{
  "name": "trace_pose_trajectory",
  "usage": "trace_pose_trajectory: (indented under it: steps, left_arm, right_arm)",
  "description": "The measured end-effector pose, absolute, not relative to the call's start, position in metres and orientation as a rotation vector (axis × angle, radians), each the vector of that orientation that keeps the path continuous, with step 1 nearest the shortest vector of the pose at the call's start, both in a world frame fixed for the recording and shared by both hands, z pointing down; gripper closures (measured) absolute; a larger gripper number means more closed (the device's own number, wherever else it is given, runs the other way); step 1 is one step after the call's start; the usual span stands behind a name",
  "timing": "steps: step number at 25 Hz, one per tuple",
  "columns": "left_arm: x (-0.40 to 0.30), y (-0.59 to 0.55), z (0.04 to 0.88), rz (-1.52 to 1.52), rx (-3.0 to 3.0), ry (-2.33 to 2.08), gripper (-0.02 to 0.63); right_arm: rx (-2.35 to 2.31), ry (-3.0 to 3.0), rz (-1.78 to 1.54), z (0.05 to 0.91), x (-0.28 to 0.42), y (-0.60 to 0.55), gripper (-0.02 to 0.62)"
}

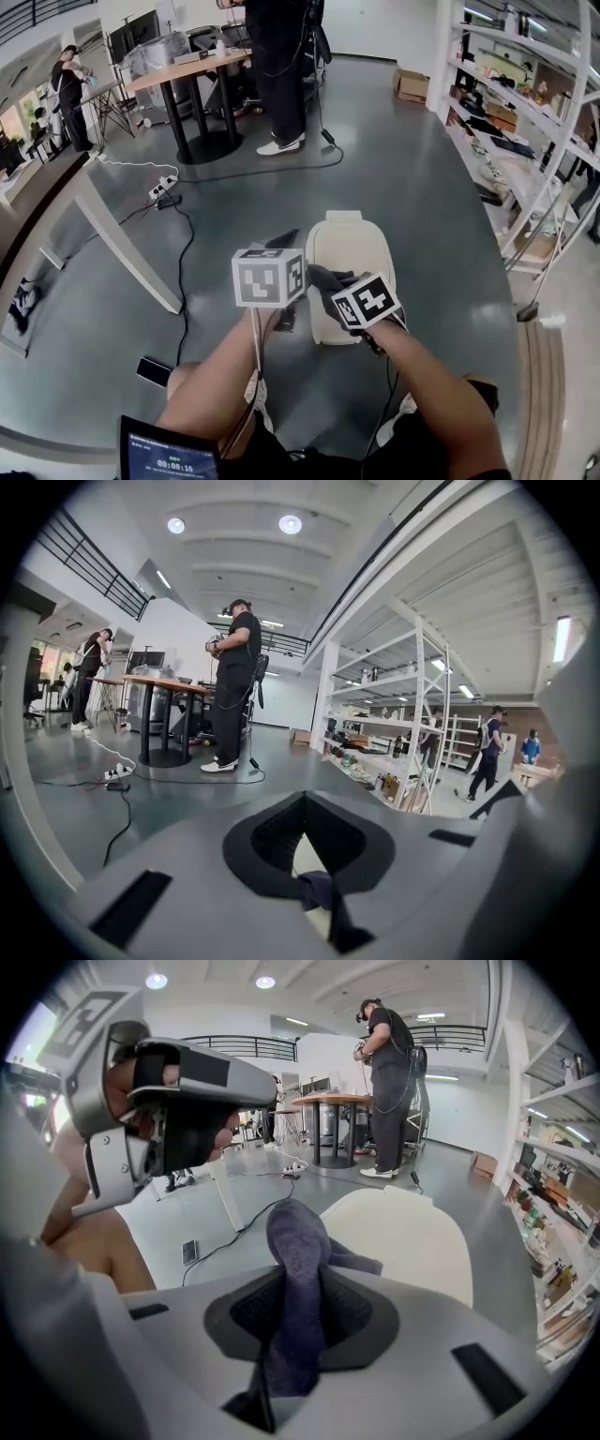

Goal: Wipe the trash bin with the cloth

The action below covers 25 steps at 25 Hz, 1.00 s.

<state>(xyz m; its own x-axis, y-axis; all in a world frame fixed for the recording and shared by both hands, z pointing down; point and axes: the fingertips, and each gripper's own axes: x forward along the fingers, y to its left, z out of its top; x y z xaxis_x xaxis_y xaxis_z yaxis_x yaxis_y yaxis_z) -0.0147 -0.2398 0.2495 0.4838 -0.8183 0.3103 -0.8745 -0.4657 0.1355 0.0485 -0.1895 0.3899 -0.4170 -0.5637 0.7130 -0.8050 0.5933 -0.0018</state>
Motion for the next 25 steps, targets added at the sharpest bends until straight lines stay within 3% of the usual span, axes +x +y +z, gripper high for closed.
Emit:
trace_pose_trajectory:
  steps: [9, 25]
  left_arm:
    - [0.026, -0.228, 0.244, 0.297, 2.504, -1.404, 0.607]
    - [0.025, -0.199, 0.255, 0.331, 2.503, -1.376, 0.609]
  right_arm:
    - [1.174, -2.126, 0.518, 0.389, 0.111, -0.173, 0.506]
    - [1.314, -2.068, 0.51, 0.39, 0.18, -0.162, 0.506]
